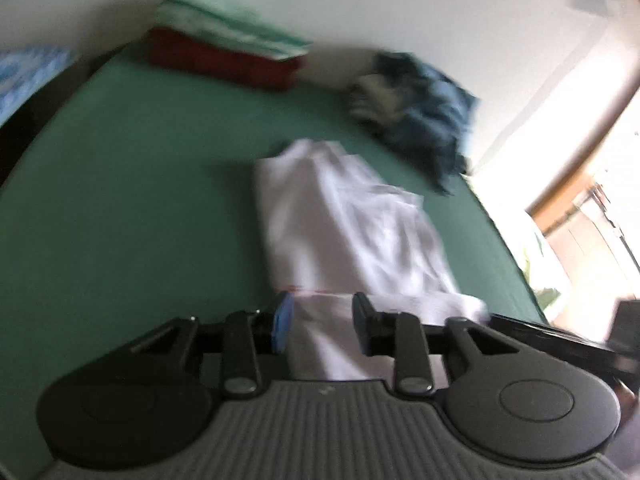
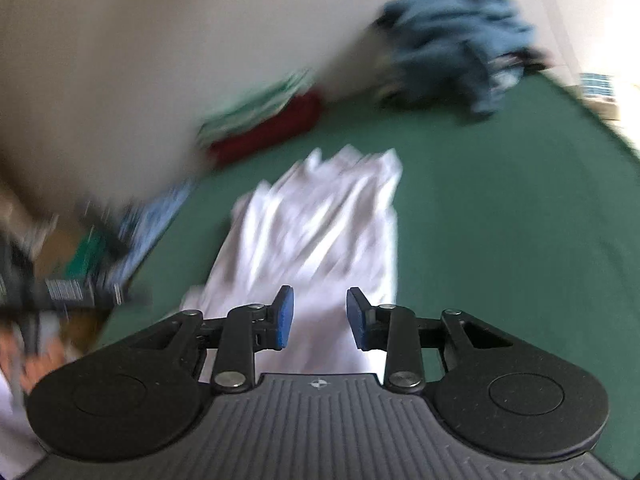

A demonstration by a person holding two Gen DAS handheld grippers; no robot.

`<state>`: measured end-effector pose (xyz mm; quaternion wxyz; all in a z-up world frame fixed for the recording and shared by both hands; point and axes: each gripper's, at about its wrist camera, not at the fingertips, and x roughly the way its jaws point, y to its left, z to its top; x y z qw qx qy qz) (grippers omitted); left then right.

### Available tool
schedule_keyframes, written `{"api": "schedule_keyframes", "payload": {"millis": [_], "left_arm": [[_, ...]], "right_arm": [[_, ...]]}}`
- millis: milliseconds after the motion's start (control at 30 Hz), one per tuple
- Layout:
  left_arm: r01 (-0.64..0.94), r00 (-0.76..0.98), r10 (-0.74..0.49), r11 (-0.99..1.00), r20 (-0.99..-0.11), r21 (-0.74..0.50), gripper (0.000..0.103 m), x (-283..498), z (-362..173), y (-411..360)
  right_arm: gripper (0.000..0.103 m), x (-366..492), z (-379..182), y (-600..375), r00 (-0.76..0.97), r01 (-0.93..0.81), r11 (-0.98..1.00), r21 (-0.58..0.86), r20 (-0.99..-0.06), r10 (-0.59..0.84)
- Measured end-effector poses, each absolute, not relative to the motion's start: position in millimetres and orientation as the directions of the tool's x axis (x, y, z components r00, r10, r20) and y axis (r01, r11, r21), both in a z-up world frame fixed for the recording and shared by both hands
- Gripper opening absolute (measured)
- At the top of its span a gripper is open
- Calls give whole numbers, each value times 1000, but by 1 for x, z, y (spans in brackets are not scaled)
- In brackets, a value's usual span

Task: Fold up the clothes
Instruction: 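Lay the lifted shirt end over the shirt body and open both grippers, then pinch the new fold edge with both grippers and release to flatten it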

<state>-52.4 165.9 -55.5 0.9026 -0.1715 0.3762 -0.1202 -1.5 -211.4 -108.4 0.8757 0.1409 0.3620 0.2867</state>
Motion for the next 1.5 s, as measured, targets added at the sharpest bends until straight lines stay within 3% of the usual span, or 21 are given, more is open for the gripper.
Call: {"api": "schedule_keyframes", "payload": {"millis": [67,133,200,267,333,433,467,500,533,600,833,1067,1133,1233,1267,1367,1467,1500], "left_arm": [[114,696,-318,934,-643,-338,57,-59,-56,149],[106,708,-264,957,-655,-271,57,-64,-62,136],[74,692,-270,949,-669,-306,67,-58,-75,139],[21,660,-287,931,-694,-365,67,-49,-88,145],[-38,636,-305,905,-709,-423,64,-42,-100,152],[-63,632,-326,883,-703,-466,48,-45,-105,152],[-59,636,-325,883,-699,-465,38,-47,-105,149],[-47,644,-308,898,-701,-438,24,-49,-102,144],[-34,651,-291,912,-701,-410,20,-52,-100,138],[-13,670,-262,932,-695,-363,9,-59,-94,130],[-29,740,-209,939,-639,-342,7,-68,-72,138],[-53,683,-197,947,-703,-317,8,-50,-100,139],[-55,685,-187,951,-704,-306,10,-53,-99,141],[-65,680,-164,958,-715,-281,27,-58,-96,146],[-75,685,-142,962,-714,-264,27,-60,-92,148],[-90,734,-68,976,-676,-196,11,-67,-69,150],[0,774,-119,982,-622,-187,14,-66,-52,134],[36,766,-160,977,-622,-208,20,-61,-52,127]], "right_arm": [[33,0,-111,-205,581,-430,813,393,-568,583],[38,6,-110,-206,612,-426,827,368,-556,562],[47,13,-110,-210,625,-411,836,363,-555,549],[48,19,-114,-211,621,-409,842,353,-568,540],[48,25,-118,-211,610,-412,846,339,-587,533],[46,30,-125,-210,583,-412,833,370,-596,552],[46,31,-127,-209,574,-410,833,372,-604,552],[35,31,-127,-208,573,-411,833,370,-606,552],[17,30,-125,-208,584,-417,834,361,-597,550],[14,26,-121,-207,605,-428,836,343,-578,547],[9,23,-99,-203,674,-463,825,323,-476,565],[10,50,-133,-194,634,-392,849,354,-566,528],[16,49,-136,-196,628,-380,849,367,-572,528],[29,43,-128,-202,661,-362,861,356,-553,507],[29,40,-123,-205,678,-356,867,348,-542,496],[31,25,-106,-210,718,-381,869,315,-492,493],[31,12,-96,-197,692,-463,837,292,-472,547],[31,8,-95,-189,677,-492,824,279,-472,564]]}}
